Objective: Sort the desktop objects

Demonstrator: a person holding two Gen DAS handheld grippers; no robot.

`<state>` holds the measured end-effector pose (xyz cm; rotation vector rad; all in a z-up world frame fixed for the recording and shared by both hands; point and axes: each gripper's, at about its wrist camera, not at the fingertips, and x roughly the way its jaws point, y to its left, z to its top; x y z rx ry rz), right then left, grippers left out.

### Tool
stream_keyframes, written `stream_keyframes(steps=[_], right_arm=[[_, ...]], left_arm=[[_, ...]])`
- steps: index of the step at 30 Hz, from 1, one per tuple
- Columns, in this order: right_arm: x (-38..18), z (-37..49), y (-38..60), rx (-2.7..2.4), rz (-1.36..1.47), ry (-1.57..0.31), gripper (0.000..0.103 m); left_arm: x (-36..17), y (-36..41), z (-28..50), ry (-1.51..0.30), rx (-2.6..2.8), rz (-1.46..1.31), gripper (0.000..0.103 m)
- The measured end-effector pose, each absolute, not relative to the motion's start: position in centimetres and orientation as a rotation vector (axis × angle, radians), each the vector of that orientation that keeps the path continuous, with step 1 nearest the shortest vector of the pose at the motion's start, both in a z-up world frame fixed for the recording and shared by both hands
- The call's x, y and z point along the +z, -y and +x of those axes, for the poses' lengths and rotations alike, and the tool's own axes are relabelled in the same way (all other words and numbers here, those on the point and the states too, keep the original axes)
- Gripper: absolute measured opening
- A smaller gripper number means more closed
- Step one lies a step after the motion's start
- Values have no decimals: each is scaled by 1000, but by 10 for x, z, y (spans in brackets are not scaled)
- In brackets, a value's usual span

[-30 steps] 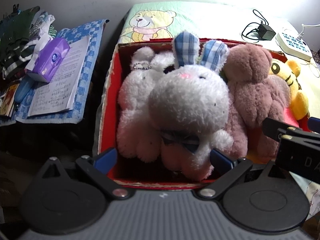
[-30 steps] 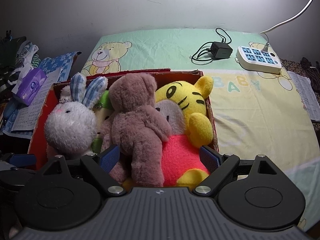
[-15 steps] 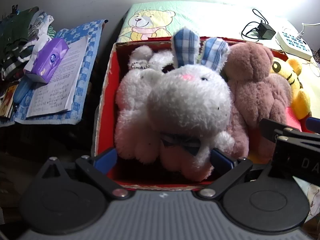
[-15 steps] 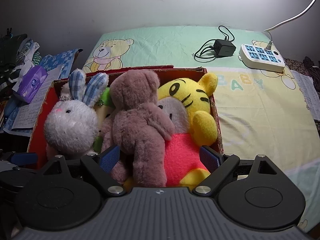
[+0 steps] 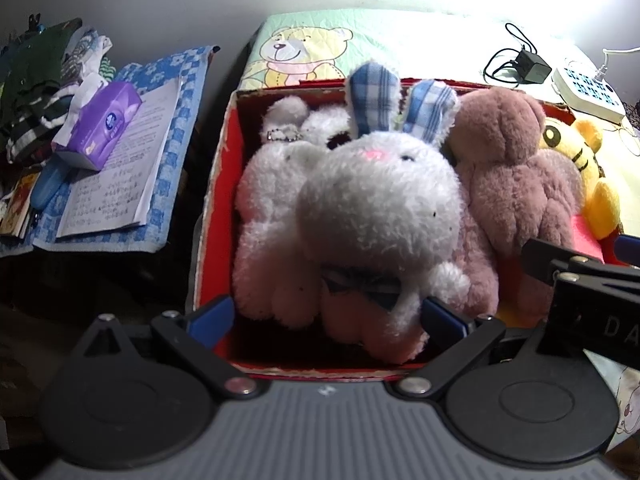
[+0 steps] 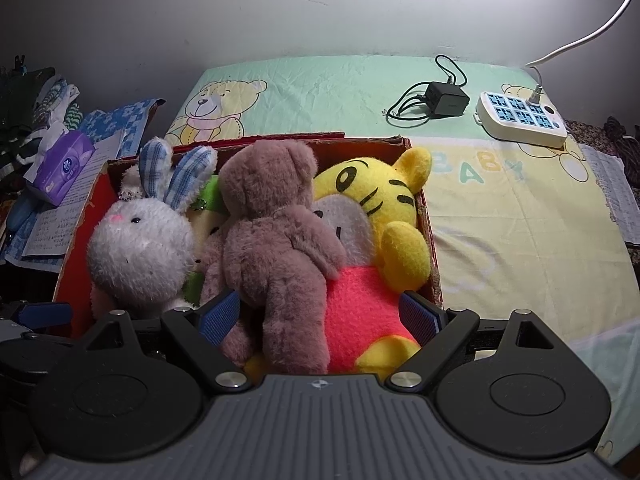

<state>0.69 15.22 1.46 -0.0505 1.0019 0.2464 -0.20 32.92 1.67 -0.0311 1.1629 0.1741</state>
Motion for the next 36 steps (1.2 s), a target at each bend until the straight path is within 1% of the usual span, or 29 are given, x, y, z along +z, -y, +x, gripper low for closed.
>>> stream_keyframes(steps=[36], right_arm=[[20,-14,-146,220,-38,-959,89]], left_arm=[[25,-332,-25,-1106,204,-27,100]])
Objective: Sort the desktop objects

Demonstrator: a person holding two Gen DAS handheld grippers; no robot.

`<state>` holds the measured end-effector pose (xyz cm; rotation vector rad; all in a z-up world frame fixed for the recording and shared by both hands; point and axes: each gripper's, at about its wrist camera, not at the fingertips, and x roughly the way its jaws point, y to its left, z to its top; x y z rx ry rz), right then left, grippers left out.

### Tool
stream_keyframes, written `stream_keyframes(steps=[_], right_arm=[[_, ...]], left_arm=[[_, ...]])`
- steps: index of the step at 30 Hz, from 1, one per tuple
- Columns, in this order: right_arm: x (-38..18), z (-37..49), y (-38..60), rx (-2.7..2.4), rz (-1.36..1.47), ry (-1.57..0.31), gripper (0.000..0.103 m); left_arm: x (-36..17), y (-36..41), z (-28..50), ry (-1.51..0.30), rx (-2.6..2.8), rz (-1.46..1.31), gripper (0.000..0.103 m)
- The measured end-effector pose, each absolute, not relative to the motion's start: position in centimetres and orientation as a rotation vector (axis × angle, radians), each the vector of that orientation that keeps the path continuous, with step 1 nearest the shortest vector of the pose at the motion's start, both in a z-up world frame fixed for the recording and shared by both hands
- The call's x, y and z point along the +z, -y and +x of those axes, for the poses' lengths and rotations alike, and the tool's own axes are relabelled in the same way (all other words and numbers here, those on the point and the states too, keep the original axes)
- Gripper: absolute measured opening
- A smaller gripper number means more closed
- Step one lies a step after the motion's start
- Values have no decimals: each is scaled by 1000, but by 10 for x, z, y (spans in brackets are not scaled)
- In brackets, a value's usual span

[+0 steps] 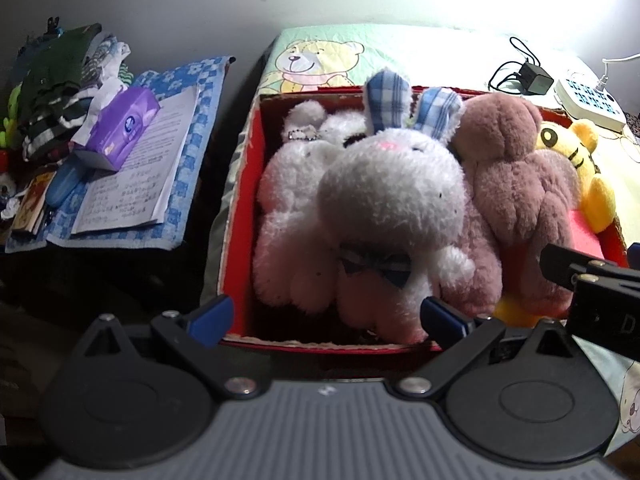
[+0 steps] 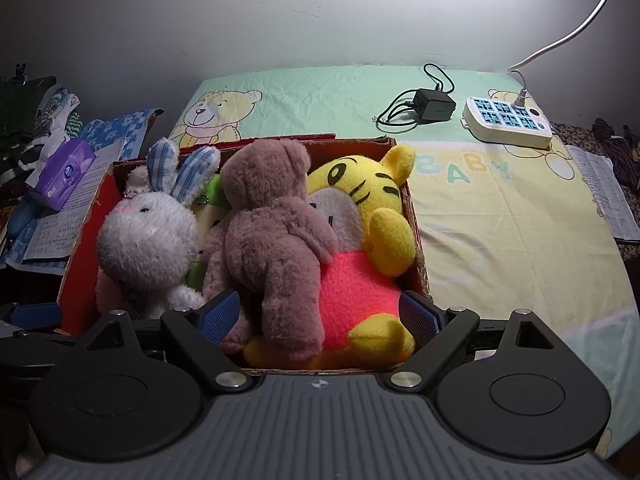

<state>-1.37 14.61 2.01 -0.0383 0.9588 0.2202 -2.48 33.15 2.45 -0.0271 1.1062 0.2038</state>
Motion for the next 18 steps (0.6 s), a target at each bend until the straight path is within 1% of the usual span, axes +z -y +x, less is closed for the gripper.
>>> stream_keyframes(steps=[18], right_arm=[[20,-20,-144,209,-28,-951,89]], left_arm=[[25,-327,-31,-1096,194,-17,100]])
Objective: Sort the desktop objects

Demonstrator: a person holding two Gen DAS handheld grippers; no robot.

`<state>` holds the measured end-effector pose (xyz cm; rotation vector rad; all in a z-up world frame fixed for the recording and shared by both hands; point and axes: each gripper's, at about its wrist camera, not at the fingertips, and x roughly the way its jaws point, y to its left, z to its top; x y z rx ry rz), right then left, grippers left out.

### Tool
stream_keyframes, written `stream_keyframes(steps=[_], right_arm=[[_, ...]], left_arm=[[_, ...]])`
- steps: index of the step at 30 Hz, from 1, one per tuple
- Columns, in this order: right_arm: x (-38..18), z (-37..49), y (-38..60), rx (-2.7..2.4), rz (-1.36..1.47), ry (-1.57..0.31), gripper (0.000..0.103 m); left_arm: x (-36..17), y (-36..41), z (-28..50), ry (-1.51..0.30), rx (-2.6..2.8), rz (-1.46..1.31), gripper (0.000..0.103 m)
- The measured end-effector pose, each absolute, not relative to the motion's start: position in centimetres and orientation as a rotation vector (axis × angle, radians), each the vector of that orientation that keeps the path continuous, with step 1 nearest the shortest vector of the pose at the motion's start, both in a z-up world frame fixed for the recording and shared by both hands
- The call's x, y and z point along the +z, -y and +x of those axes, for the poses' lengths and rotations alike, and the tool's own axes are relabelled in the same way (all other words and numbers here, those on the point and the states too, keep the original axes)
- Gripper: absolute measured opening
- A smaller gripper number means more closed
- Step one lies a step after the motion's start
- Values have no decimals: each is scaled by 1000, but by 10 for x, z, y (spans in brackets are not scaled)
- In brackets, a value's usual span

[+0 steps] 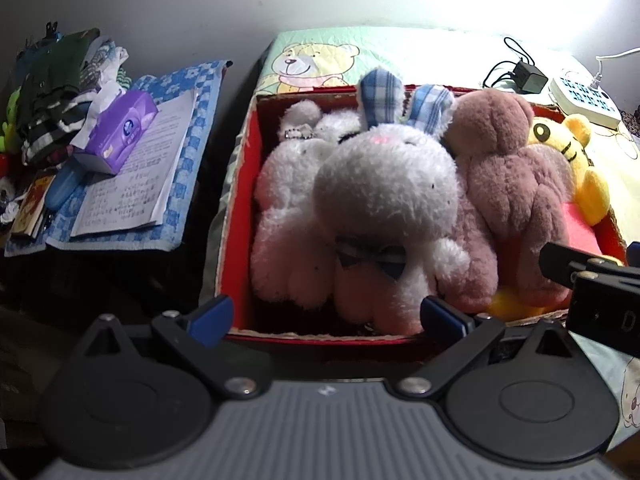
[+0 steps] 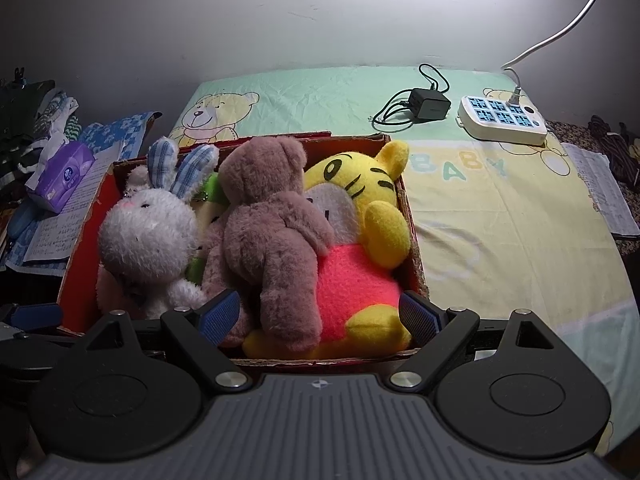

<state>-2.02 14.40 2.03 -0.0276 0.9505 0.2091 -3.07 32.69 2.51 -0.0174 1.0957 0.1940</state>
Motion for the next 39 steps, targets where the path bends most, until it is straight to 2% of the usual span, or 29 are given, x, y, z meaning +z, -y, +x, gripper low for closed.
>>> stream_keyframes(steps=[39], right_arm=[[22,-13,-139,220,-15,-955,89]], left_arm=[[26,-319,-20,-1136,157,-16,98]])
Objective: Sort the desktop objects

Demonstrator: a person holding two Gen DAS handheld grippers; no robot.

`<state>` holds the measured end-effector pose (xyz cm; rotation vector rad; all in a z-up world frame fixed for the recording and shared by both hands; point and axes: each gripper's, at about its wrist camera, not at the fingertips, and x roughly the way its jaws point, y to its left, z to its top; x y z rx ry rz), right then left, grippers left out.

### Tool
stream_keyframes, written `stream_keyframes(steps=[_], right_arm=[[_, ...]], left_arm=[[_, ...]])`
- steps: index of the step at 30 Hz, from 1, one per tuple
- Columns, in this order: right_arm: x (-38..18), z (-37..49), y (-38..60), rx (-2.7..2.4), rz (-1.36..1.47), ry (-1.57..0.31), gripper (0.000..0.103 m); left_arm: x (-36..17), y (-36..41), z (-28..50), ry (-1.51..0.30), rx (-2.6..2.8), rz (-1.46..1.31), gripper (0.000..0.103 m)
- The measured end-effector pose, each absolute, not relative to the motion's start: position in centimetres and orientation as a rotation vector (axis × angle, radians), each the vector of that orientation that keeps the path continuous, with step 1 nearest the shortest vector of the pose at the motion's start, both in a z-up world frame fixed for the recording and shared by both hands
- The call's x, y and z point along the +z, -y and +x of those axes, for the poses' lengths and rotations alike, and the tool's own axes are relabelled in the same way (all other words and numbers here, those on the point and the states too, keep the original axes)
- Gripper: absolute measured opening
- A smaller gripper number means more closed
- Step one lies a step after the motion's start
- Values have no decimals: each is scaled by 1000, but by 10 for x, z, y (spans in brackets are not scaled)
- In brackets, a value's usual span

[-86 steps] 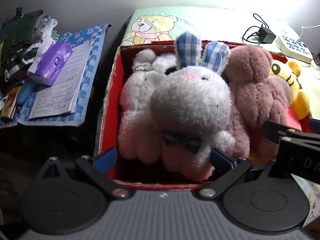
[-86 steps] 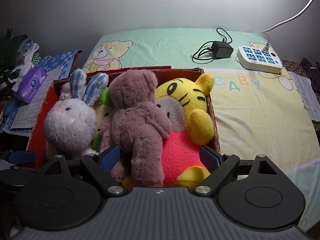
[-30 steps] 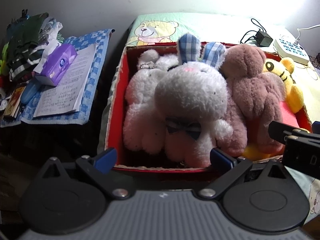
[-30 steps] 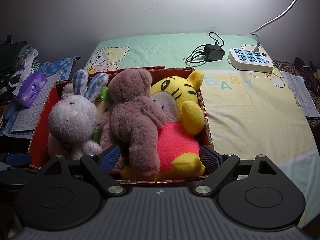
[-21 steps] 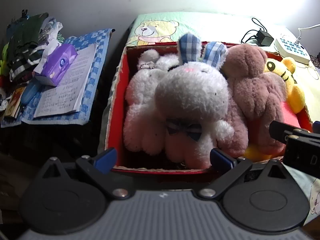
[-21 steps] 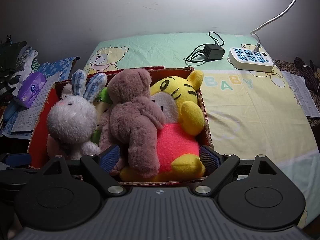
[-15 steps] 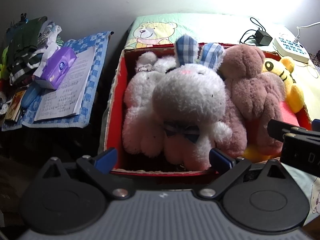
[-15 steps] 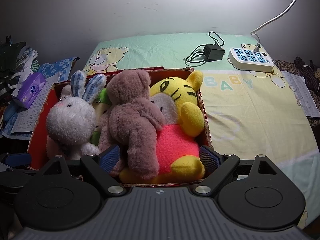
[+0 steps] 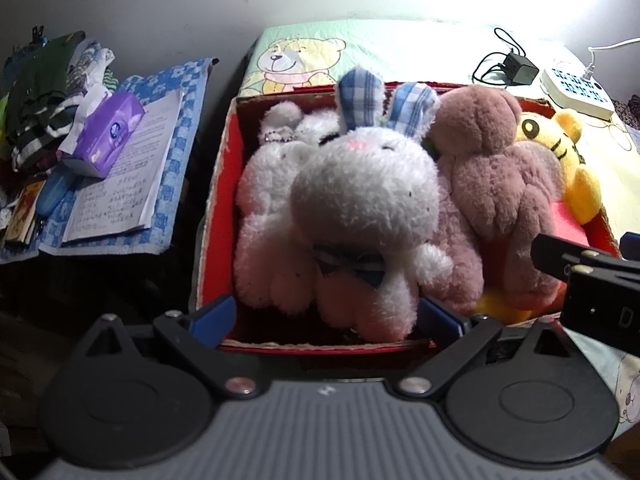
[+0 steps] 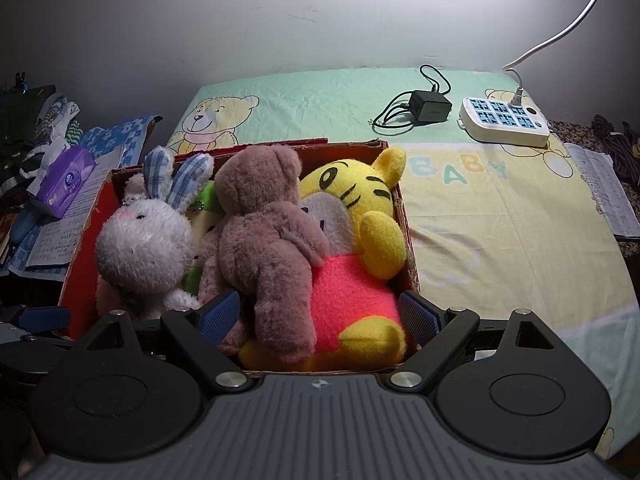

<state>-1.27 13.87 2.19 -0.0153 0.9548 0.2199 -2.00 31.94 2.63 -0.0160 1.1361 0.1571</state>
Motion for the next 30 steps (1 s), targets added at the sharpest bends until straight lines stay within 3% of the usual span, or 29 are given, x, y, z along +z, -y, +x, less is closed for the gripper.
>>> stream_keyframes(steps=[18,30], right_arm=[[19,-19,-129,206,-5,-956,89],[22,-25,-131,200,-4,-939,89]], left_arm=[[27,-312,-26,-1107,153,-6,94],[30,-317,-32,-1093,170,-17,96]])
